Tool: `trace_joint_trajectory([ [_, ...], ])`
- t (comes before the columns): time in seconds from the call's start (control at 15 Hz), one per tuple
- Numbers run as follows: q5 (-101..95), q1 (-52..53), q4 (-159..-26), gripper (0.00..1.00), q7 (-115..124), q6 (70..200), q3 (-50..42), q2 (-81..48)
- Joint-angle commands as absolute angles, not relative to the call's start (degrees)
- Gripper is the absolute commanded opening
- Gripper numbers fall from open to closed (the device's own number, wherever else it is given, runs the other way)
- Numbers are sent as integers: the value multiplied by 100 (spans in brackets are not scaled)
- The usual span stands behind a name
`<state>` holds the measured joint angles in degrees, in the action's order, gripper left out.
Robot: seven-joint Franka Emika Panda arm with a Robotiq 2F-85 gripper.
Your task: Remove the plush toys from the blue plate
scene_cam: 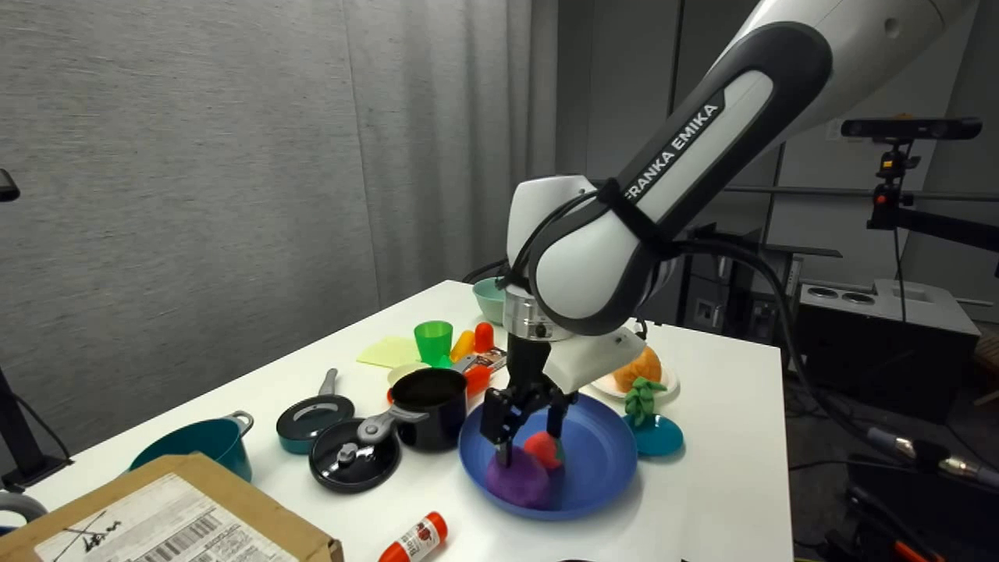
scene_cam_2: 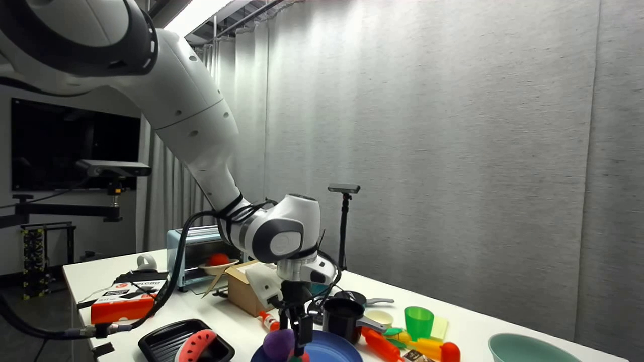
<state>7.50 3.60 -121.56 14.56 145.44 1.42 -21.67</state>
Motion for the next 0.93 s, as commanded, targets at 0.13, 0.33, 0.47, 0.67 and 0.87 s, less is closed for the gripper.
trace_joint_trajectory([
  [0.13, 1539, -15, -12207, 100, 551, 14402, 456, -1957],
  [0.33, 1834, -86, -12157, 100, 265, 14149, 570, -2058],
  [0.47, 1990, -109, -12157, 100, 145, 13990, 601, -2105],
  [0.67, 1953, -58, -12209, 74, 28, 14089, 579, -2140],
  [0.87, 1841, 11, -12165, 50, 42, 14118, 575, -2174],
])
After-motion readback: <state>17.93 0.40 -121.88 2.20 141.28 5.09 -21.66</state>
